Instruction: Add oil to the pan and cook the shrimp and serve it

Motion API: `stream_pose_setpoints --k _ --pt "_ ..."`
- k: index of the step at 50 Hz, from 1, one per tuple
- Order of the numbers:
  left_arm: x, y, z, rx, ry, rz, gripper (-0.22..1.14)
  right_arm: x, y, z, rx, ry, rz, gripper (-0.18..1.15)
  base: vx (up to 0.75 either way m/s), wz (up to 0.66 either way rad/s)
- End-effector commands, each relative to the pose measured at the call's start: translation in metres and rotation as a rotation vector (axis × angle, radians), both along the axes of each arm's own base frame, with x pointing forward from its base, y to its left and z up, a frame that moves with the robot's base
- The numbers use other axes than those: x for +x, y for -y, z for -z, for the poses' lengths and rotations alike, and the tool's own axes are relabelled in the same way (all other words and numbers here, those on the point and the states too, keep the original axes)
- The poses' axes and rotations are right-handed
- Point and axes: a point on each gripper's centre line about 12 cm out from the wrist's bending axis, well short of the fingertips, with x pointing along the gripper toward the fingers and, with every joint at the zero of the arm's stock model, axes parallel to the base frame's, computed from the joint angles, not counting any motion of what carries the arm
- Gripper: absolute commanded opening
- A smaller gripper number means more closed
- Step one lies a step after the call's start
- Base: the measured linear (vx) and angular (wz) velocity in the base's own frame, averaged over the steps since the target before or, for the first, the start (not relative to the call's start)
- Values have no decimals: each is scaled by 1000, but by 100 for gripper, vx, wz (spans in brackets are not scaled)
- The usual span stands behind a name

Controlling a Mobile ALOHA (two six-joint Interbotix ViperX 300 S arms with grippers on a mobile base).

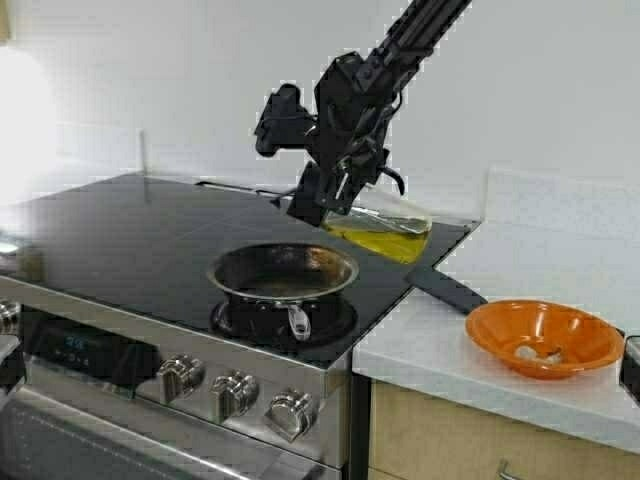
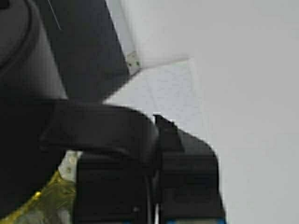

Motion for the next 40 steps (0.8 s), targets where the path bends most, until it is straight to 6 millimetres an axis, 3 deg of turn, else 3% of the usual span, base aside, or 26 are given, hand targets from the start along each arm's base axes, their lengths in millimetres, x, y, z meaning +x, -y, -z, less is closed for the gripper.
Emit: stream_pose_setpoints --k 1,40 --pt "2 0 -2 -4 5 -2 3 11 -6 -29 -47 62 9 8 0 0" --pt "1 0 -1 -4 2 -2 3 18 -9 -29 -250 62 3 7 0 0"
